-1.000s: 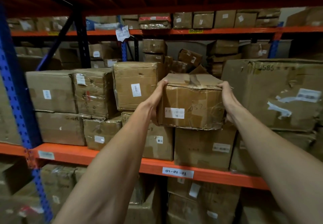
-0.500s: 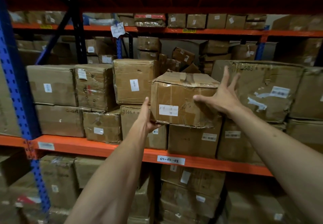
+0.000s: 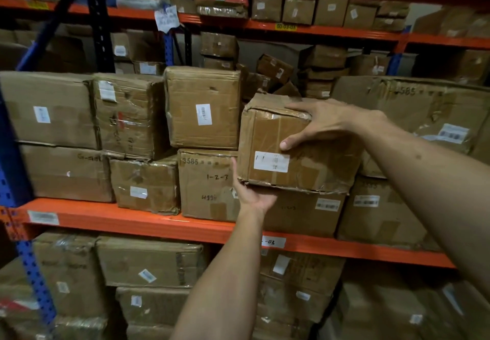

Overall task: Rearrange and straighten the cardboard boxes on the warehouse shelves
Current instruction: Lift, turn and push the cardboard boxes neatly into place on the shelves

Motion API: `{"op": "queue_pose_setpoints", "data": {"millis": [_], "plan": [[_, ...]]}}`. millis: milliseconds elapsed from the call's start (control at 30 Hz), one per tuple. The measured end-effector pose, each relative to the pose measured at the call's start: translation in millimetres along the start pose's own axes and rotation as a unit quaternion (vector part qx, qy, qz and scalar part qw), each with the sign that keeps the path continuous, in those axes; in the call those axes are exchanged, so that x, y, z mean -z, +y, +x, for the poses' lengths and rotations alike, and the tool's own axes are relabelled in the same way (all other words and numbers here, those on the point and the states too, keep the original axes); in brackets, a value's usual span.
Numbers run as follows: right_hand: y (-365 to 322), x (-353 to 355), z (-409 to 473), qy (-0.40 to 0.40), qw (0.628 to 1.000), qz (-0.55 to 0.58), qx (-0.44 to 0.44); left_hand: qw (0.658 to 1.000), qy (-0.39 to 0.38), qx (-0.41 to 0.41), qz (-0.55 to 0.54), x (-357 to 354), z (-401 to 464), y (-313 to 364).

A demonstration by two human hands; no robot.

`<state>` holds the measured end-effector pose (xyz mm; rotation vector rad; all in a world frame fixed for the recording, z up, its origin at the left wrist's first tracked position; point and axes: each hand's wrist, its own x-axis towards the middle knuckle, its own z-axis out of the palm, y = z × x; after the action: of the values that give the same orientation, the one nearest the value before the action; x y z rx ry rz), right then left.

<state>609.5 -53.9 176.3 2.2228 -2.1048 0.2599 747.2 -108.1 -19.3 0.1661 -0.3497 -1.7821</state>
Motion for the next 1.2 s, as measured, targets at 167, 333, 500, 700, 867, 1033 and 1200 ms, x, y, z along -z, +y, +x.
{"op": "queue_pose_setpoints", "data": {"millis": [167, 333, 500, 700, 867, 1033, 1200], "plan": [[-4.3, -1.1, -12.1, 0.042, 0.999, 0.003, 0.007, 0.999, 0.033, 0.005, -0.036, -12.7, 4.3, -0.7], [14.6, 7.5, -25.2, 0.047, 0.996, 0.078, -0.021, 0.999, 0.013, 0.009, -0.030, -38.7, -3.2, 2.9], [44.6, 27.1, -69.3, 0.113, 0.968, 0.225, 0.014, 0.998, -0.046, 0.019, 0.044, -88.8, -22.8, 11.7], [64.8, 23.1, -106.0, 0.223, 0.892, 0.393, 0.000, 0.973, -0.111, 0.014, 0.202, -163.8, -50.3, 43.8], [51.7, -8.3, -115.5, 0.285, 0.763, 0.575, -0.074, 0.891, -0.126, -0.033, 0.434, -239.8, -79.7, 65.3], [28.6, -48.6, -114.0, 0.278, 0.582, 0.756, -0.112, 0.778, -0.085, -0.024, 0.622, -281.9, -83.4, 53.8], [-5.6, -87.7, -107.1, 0.251, 0.421, 0.850, -0.195, 0.676, -0.050, 0.005, 0.735, -303.5, -81.2, 16.2]]}}
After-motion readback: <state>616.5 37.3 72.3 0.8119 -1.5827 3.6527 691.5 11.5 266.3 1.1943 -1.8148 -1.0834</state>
